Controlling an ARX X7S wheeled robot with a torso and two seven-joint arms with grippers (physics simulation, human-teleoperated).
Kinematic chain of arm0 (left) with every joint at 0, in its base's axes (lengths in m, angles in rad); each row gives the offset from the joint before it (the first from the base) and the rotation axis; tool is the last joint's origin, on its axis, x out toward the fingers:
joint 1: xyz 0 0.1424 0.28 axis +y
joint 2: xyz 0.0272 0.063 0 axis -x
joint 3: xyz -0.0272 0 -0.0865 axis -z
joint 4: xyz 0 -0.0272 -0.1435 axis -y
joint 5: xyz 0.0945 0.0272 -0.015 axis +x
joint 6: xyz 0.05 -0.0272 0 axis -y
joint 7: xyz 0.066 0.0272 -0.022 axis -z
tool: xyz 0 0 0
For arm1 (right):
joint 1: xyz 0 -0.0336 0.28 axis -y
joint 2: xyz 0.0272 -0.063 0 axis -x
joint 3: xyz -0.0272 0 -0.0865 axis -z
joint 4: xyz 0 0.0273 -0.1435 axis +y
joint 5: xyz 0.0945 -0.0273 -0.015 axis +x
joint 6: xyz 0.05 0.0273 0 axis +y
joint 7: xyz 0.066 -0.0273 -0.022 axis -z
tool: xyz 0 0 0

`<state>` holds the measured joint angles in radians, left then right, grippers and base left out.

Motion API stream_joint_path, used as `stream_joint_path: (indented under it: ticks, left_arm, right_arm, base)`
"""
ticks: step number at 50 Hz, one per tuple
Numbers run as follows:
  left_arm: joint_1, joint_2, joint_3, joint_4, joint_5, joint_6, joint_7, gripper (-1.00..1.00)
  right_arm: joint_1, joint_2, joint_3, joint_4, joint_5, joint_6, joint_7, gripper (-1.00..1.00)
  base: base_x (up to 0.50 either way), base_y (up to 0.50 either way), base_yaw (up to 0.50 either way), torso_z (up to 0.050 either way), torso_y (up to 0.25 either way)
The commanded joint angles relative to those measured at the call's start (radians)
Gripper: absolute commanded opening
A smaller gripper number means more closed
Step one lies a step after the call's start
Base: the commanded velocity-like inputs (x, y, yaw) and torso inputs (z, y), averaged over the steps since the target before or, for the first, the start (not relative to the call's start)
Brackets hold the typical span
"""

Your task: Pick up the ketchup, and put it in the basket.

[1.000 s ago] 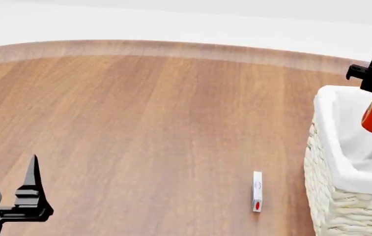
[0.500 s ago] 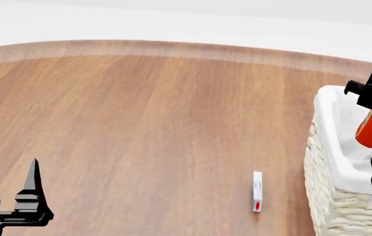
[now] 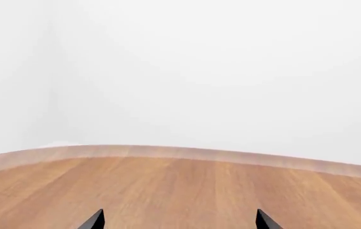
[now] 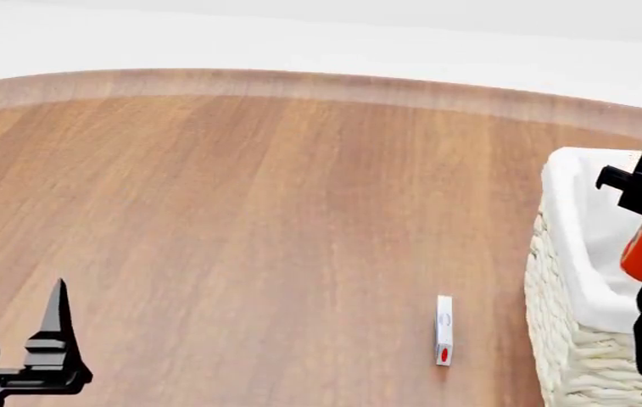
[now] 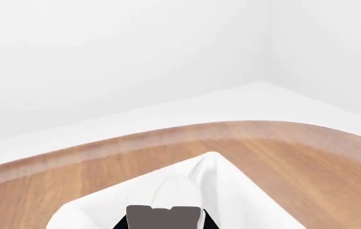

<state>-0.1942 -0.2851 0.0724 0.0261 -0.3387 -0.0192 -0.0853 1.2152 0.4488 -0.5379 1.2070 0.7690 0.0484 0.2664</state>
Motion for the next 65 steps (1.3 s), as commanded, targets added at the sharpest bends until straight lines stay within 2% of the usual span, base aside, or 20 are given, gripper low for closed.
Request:
stream_joint_path:
  ticks: [1, 26, 27, 48, 55, 65]
  left_arm:
    - [0.007, 0.014, -0.021, -0.007, -0.009, 0.003, 0.036, 1.0]
    - [0.014, 0.013, -0.015, -0.033, -0.013, 0.024, 0.035, 1.0]
    - [0.013, 0.012, -0.015, -0.034, -0.013, 0.024, 0.035, 1.0]
    - [0.018, 0.01, -0.012, -0.036, -0.017, 0.033, 0.027, 1.0]
    - [0.013, 0.006, -0.018, -0.008, -0.024, 0.029, 0.014, 1.0]
    - [-0.006, -0.003, -0.022, 0.027, -0.015, 0.014, -0.013, 1.0]
  right_arm:
    - [0.008, -0.033, 0.03, 0.035, -0.042, -0.016, -0.038, -1.0]
    - [0.014, -0.062, 0.07, 0.098, -0.095, -0.042, -0.068, -1.0]
    - [0.014, -0.062, 0.073, 0.097, -0.099, -0.041, -0.068, 1.0]
    - [0.001, -0.054, 0.115, 0.077, -0.126, -0.036, -0.072, 1.0]
    - [-0.159, 0.021, 0.141, -0.286, -0.068, 0.05, 0.035, 1.0]
    - [-0.334, 0.093, 0.146, -0.642, -0.051, 0.074, 0.17, 1.0]
  base:
    - [0.0, 0.0, 0.0, 0.0, 0.0]
    - [0.0, 0.0, 0.0, 0.0, 0.0]
    - [0.0, 0.0, 0.0, 0.0, 0.0]
    - [0.0, 0.0, 0.0, 0.0, 0.0]
    - [0.0, 0.0, 0.0, 0.0, 0.0]
    - [0.0, 0.0, 0.0, 0.0, 0.0]
